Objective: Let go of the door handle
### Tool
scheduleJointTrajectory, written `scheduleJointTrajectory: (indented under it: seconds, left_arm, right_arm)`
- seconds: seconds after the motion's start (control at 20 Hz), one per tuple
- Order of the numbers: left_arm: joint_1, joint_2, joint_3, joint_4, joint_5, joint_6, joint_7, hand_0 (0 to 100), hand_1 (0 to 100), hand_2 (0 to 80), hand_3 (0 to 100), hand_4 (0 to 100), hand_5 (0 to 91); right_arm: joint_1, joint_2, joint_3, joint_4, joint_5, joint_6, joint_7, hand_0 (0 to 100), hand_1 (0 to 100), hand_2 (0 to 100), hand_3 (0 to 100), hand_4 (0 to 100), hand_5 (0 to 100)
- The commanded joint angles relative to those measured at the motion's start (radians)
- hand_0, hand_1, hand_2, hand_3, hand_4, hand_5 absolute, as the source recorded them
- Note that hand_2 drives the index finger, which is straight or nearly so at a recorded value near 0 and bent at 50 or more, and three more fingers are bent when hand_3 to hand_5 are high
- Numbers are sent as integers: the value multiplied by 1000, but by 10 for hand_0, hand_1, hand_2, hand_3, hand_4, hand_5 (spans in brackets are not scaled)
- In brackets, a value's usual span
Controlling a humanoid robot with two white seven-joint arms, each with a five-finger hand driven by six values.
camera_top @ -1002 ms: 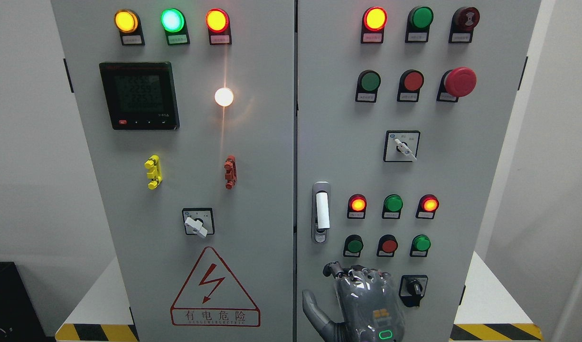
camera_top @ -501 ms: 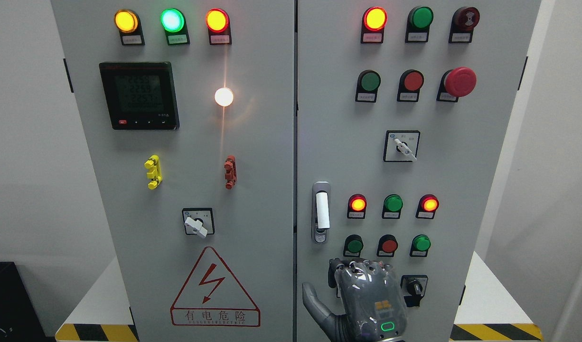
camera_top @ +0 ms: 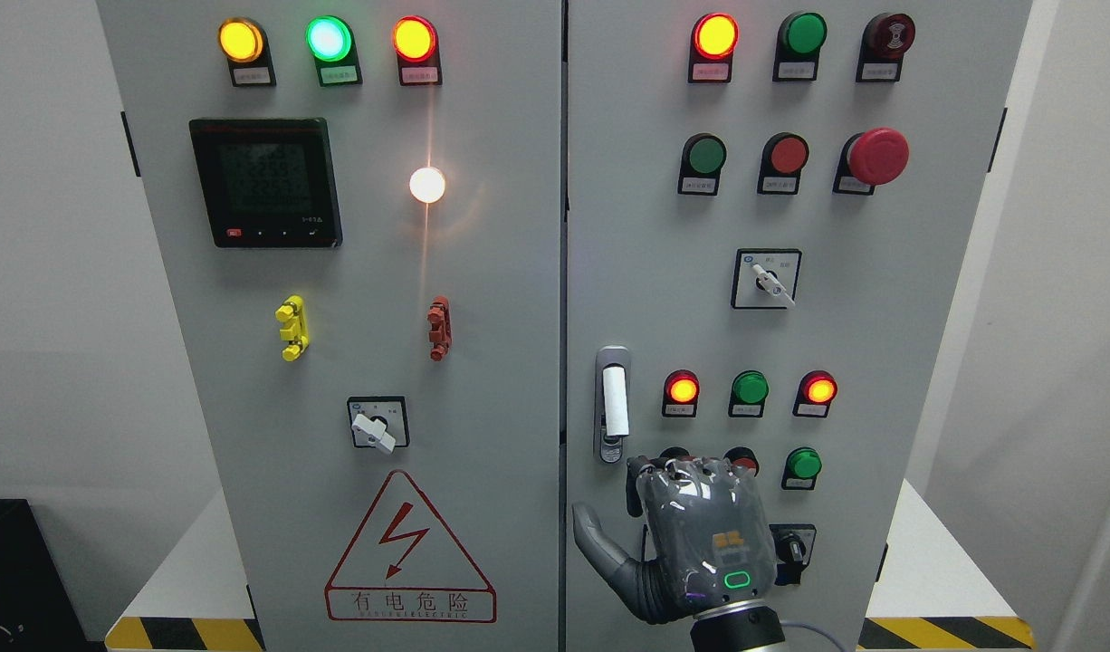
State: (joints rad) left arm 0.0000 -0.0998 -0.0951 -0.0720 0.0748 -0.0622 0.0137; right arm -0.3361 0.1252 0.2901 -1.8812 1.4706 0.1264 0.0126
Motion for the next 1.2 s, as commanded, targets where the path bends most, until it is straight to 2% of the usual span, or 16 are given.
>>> scheduleJointTrajectory:
  seconds: [0.0,0.3,0.6,1.15]
  left_arm:
    - [17,0,0,0,0,-1,0,120,556,0,0,0,0]
    - [17,0,0,0,0,-1,0,120,556,0,0,0,0]
    - [17,0,0,0,0,-1,0,120,556,0,0,0,0]
    - [17,0,0,0,0,-1,0,120,556,0,0,0,0]
  right_arm:
    - [-47,2,-2,42,1,22,0,326,212,919,1000,1000,959]
    - [-50,2,0,57,4,47,-2,316,220,919,1000,1000,957]
    - [-101,4,1,85,4,68,0,305,243,917,1000,999,957]
    - [-119,4,0,109,4,70,-2,289,278,913,1000,996,960]
